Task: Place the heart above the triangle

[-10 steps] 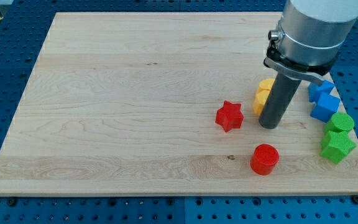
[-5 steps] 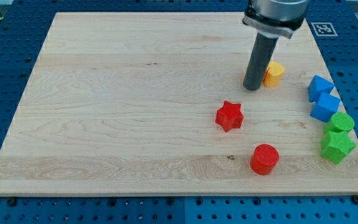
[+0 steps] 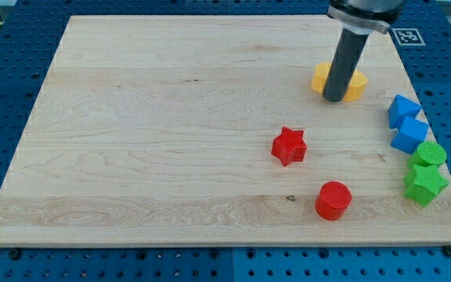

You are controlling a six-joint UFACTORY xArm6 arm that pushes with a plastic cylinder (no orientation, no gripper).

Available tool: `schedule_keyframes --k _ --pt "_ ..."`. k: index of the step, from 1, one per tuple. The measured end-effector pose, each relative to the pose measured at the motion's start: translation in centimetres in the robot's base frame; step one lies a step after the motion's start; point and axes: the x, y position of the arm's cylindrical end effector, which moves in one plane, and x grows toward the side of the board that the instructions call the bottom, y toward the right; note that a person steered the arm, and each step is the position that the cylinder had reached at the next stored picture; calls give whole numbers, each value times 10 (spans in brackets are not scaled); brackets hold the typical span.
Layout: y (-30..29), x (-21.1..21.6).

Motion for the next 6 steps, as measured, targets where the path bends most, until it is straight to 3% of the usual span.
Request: schedule_keyframes --k 2,3,6 --pt "-13 -23" --pt "20 -19" --pt "32 -4"
